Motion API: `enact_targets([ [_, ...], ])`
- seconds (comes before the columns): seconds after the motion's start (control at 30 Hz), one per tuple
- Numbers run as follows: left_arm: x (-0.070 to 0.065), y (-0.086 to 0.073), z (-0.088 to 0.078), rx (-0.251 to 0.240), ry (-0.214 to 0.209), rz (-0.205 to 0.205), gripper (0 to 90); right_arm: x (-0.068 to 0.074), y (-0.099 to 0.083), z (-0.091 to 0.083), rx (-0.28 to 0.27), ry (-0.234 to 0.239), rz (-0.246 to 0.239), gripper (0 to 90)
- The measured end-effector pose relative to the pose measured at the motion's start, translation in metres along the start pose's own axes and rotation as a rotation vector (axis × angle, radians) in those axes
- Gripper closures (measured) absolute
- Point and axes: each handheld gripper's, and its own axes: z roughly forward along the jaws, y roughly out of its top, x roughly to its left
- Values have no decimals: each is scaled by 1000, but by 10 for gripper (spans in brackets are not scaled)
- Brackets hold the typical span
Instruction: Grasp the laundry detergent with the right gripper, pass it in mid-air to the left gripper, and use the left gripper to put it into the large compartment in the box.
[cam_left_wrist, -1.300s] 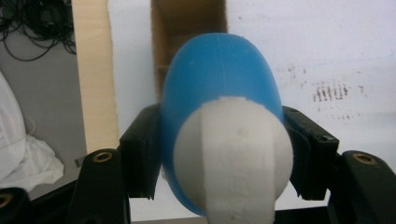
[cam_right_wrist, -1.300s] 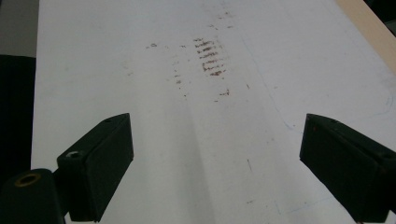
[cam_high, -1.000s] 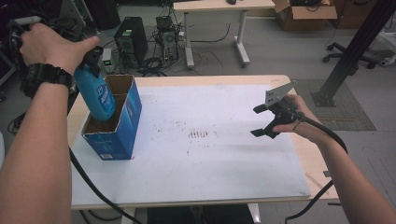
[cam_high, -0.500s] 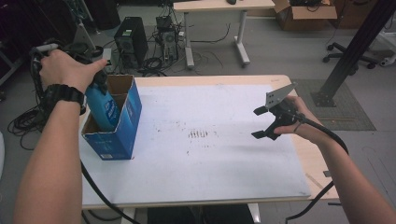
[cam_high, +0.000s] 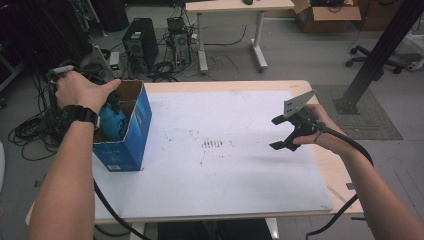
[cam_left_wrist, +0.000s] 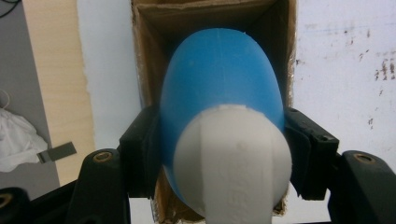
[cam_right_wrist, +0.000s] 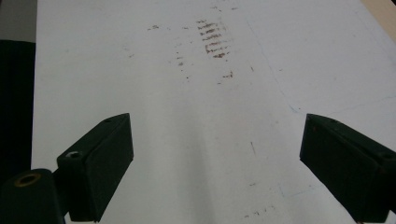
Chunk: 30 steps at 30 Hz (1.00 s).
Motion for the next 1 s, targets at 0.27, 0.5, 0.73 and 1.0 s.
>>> enact_targets([
  [0.27,2,-1,15,10,-1,-4,380,1,0,1,18,5,-5,99],
  [0.5,0,-2,30,27,3,2,380,1,-1,0,20,7,-7,99],
  [0.73,-2,-3,41,32,4,7,380,1,-1,0,21,8,-7,99],
  [1.0,1,-5,44,22,1,6,379,1,-1,1,23,9,-2,99],
])
